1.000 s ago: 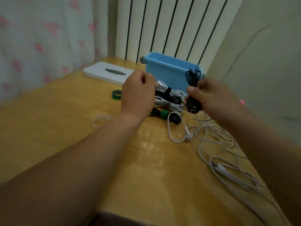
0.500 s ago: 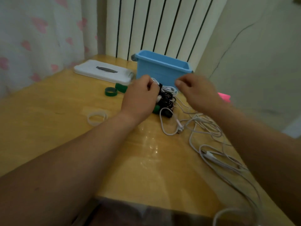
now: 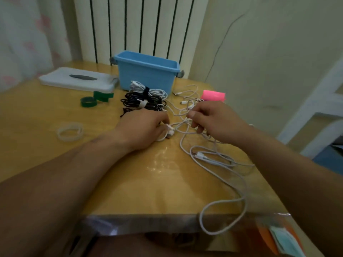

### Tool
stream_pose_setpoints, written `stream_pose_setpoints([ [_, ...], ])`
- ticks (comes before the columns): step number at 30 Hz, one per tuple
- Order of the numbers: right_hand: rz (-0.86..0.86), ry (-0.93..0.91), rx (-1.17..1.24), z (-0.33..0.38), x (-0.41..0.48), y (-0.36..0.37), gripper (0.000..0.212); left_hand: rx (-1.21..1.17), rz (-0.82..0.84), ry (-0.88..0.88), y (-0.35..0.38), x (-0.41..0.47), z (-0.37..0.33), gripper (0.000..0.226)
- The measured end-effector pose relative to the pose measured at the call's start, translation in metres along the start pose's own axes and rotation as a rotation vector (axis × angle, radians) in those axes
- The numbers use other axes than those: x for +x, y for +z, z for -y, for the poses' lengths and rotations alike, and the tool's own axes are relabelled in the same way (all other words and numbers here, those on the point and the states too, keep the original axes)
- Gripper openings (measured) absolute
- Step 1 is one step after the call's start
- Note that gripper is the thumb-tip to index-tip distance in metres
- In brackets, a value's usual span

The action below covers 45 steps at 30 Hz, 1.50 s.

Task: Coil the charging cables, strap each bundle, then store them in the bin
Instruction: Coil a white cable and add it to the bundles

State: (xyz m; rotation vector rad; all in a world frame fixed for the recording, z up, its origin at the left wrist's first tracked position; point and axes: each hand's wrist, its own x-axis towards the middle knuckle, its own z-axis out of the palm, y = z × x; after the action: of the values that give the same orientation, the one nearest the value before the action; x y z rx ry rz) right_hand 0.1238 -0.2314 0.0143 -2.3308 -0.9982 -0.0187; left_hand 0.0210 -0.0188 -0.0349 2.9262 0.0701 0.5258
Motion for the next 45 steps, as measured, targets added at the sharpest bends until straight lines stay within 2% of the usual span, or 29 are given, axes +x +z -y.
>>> stream_pose_setpoints([
  [2, -0.053, 0.005, 0.019, -0.002, 0.001, 0.002, 0.018, -0.136, -0.133, -0.029, -0.001, 0.001, 0.006, 0.018],
  [5, -0.131, 0.047, 0.141, -0.001, 0.008, 0.004, 0.015, -0.366, -0.426, -0.108, -0.013, 0.003, 0.017, 0.016],
  [8, -0.131, 0.017, 0.214, 0.009, 0.021, 0.007, 0.027, -0.536, -0.549, -0.189, -0.026, 0.001, 0.021, 0.017],
  [11, 0.004, -0.166, 0.069, 0.035, 0.027, 0.016, 0.051, -0.864, -0.515, -0.277, -0.030, 0.002, 0.020, 0.020],
  [13, 0.157, -0.238, -0.089, 0.053, 0.028, 0.025, 0.055, -1.003, -0.499, -0.321, -0.029, 0.005, 0.021, 0.022],
  [16, 0.393, -0.234, -0.139, 0.069, 0.032, 0.032, 0.031, -1.094, -0.509, -0.389, -0.026, 0.010, 0.026, 0.022],
  [18, 0.441, -0.255, -0.136, 0.065, 0.032, 0.033, 0.013, -1.028, -0.525, -0.407, -0.026, 0.011, 0.028, 0.021],
  [21, 0.340, -0.305, -0.095, 0.042, 0.034, 0.035, 0.007, -0.794, -0.492, -0.327, -0.024, 0.009, 0.026, 0.023],
  [24, 0.188, -0.307, 0.019, 0.019, 0.035, 0.035, 0.041, -0.578, -0.283, -0.223, -0.013, 0.010, 0.019, 0.019],
  [25, 0.135, -0.318, 0.076, 0.012, 0.035, 0.034, 0.045, -0.543, -0.216, -0.195, -0.009, 0.011, 0.017, 0.018],
  [26, 0.096, -0.328, 0.168, 0.008, 0.036, 0.034, 0.040, -0.530, -0.167, -0.172, -0.006, 0.012, 0.013, 0.017],
  [28, 0.023, -0.320, 0.299, 0.006, 0.035, 0.034, 0.018, -0.545, -0.118, -0.142, -0.004, 0.012, 0.007, 0.018],
  [31, -0.018, -0.278, 0.435, 0.003, 0.032, 0.038, 0.050, -0.611, -0.096, -0.147, -0.006, 0.010, 0.001, 0.021],
  [33, -0.061, -0.270, 0.447, 0.005, 0.032, 0.041, 0.054, -0.634, -0.079, -0.145, -0.006, 0.007, 0.000, 0.028],
  [35, -0.125, -0.268, 0.460, 0.010, 0.030, 0.044, 0.050, -0.674, -0.049, -0.140, -0.008, 0.004, -0.002, 0.032],
  [38, -0.197, -0.268, 0.478, 0.017, 0.028, 0.048, 0.028, -0.828, -0.004, -0.167, -0.013, 0.003, -0.003, 0.033],
  [41, -0.274, -0.278, 0.484, 0.023, 0.029, 0.052, 0.015, -0.899, 0.007, -0.201, -0.018, 0.003, -0.003, 0.036],
  [43, -0.298, -0.293, 0.448, 0.021, 0.029, 0.054, 0.015, -0.912, 0.004, -0.195, -0.020, 0.002, -0.003, 0.037],
  [45, -0.302, -0.293, 0.442, 0.018, 0.030, 0.055, 0.027, -0.917, 0.019, -0.184, -0.022, 0.001, -0.004, 0.038],
])
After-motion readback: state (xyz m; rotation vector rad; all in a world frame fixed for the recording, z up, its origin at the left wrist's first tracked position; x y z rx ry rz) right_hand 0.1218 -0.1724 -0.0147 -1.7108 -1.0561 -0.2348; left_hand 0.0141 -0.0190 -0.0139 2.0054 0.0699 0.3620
